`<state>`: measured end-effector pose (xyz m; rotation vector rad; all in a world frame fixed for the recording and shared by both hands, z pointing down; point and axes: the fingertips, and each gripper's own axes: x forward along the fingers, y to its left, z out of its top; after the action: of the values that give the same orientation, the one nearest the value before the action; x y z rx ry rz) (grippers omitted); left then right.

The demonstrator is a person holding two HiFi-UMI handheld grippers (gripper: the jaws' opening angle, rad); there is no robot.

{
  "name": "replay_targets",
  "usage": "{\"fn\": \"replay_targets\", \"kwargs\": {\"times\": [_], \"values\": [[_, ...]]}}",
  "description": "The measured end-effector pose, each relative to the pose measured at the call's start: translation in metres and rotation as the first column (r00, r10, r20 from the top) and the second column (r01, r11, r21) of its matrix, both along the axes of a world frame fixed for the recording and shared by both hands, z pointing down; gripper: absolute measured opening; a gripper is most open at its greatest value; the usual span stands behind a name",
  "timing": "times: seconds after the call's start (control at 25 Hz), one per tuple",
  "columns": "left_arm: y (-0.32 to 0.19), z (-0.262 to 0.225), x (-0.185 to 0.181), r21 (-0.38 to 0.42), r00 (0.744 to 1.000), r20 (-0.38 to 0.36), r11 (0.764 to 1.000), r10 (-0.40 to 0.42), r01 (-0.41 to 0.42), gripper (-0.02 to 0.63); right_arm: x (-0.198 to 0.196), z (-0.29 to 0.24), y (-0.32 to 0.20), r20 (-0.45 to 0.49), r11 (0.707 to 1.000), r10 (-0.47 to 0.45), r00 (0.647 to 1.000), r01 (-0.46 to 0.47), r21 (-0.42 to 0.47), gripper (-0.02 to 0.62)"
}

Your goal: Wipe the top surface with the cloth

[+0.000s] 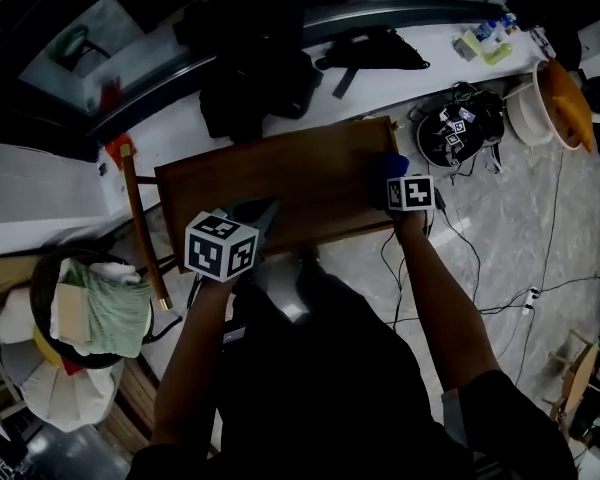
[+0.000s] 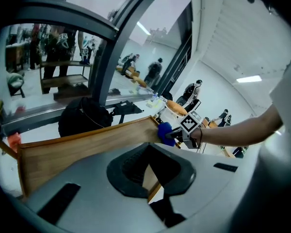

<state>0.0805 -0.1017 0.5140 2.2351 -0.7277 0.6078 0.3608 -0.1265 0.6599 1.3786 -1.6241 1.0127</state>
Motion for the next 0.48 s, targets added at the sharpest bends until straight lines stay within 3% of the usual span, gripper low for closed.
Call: {"fn": "replay_targets", "kwargs": {"times": [0.12, 0.24, 0.4, 0.48], "values": [[0.003, -0.006, -0.054, 0.005, 0.999, 0.001, 0.999, -0.053, 0.053, 0.006, -0.064, -0.028, -0.001, 0.078, 0.991, -0.091, 0.993, 0.083, 0.104, 0.063], [0.010, -0.008, -0.118, -0.001, 0.995, 0.018, 0.995, -0.100, 0.100, 0.006, -0.167, -0.046, 0.008, 0.209, 0.974, -0.189, 0.960, 0.156, 0.161, 0.063], [0.026, -0.010, -0.205, 0.004, 0.986, 0.058, 0.988, -0.154, 0.154, 0.006, -0.331, -0.049, 0.025, 0.420, 0.949, -0.309, 0.853, 0.246, 0.198, 0.063], [0.033, -0.008, -0.242, 0.001, 0.981, 0.065, 0.983, -0.182, 0.182, 0.006, -0.398, -0.043, 0.035, 0.467, 0.936, -0.352, 0.811, 0.296, 0.191, 0.063]]}}
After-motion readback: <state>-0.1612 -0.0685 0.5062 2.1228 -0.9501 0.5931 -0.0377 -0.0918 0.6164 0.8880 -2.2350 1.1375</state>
